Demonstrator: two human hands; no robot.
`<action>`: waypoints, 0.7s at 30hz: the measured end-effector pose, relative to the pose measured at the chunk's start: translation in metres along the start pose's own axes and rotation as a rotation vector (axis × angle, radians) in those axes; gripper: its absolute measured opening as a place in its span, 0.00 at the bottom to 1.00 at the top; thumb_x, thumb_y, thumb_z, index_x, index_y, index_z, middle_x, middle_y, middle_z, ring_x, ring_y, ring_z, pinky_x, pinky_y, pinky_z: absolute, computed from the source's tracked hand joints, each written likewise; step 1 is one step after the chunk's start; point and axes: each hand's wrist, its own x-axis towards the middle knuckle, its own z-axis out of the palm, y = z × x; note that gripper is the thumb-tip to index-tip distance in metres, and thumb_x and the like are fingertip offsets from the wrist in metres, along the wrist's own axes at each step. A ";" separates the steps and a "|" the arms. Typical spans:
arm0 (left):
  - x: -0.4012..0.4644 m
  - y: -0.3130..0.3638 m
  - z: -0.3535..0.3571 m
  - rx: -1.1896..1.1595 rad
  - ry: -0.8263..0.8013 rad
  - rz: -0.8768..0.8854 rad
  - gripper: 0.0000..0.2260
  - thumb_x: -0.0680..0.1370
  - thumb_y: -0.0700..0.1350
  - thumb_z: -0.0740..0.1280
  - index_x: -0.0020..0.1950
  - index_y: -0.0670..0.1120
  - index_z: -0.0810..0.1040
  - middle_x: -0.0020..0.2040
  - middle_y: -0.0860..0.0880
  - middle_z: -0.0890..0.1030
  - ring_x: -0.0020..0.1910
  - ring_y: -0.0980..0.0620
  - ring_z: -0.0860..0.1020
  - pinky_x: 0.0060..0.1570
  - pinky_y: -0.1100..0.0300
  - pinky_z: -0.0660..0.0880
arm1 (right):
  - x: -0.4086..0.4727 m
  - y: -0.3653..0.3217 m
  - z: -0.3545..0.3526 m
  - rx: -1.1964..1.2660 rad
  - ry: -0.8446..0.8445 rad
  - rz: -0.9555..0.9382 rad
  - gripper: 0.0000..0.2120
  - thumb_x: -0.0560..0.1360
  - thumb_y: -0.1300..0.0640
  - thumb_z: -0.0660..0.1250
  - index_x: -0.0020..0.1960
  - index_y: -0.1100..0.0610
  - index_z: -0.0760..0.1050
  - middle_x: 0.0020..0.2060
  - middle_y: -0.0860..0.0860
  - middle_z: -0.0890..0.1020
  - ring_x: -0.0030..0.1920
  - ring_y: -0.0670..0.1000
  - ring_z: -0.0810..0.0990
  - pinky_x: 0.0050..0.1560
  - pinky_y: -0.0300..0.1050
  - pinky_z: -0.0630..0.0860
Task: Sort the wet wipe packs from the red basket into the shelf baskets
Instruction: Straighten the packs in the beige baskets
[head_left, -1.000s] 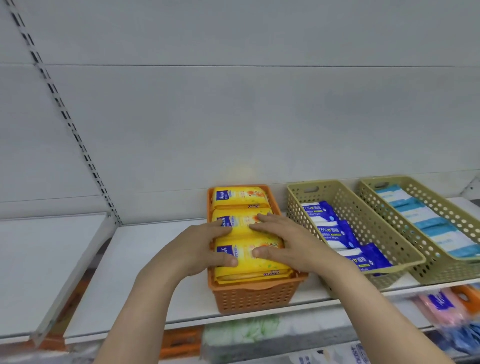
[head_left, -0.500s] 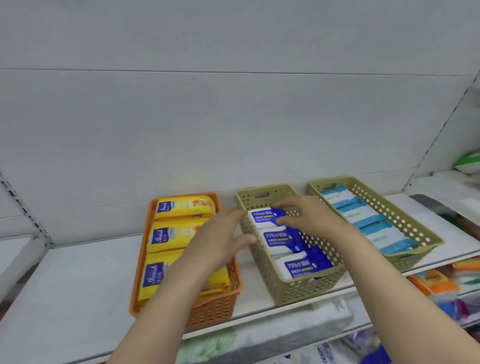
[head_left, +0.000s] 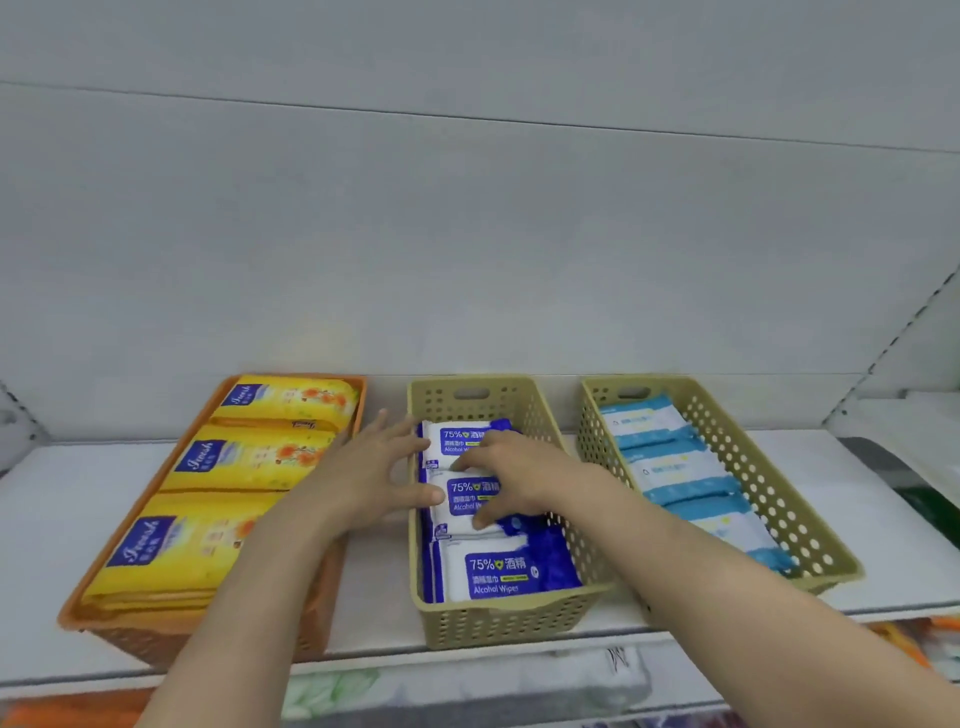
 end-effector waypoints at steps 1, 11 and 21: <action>0.000 -0.002 0.002 -0.057 0.019 0.001 0.35 0.73 0.64 0.68 0.77 0.56 0.62 0.79 0.57 0.51 0.79 0.54 0.45 0.76 0.47 0.46 | 0.001 0.004 -0.001 -0.013 0.003 -0.019 0.38 0.67 0.39 0.75 0.74 0.43 0.66 0.67 0.50 0.70 0.69 0.53 0.68 0.65 0.56 0.71; -0.006 -0.007 0.007 -0.254 0.017 0.018 0.40 0.65 0.72 0.68 0.74 0.59 0.66 0.79 0.58 0.53 0.77 0.60 0.52 0.76 0.49 0.55 | 0.014 0.002 -0.006 0.031 0.100 -0.017 0.36 0.71 0.34 0.68 0.75 0.42 0.63 0.69 0.50 0.68 0.71 0.53 0.64 0.66 0.55 0.70; -0.005 -0.004 0.005 -0.252 0.015 -0.015 0.35 0.71 0.63 0.70 0.75 0.58 0.64 0.79 0.61 0.53 0.77 0.59 0.51 0.75 0.51 0.56 | 0.033 0.005 -0.008 0.047 -0.042 0.036 0.27 0.79 0.38 0.59 0.77 0.36 0.57 0.78 0.49 0.60 0.77 0.55 0.57 0.72 0.59 0.62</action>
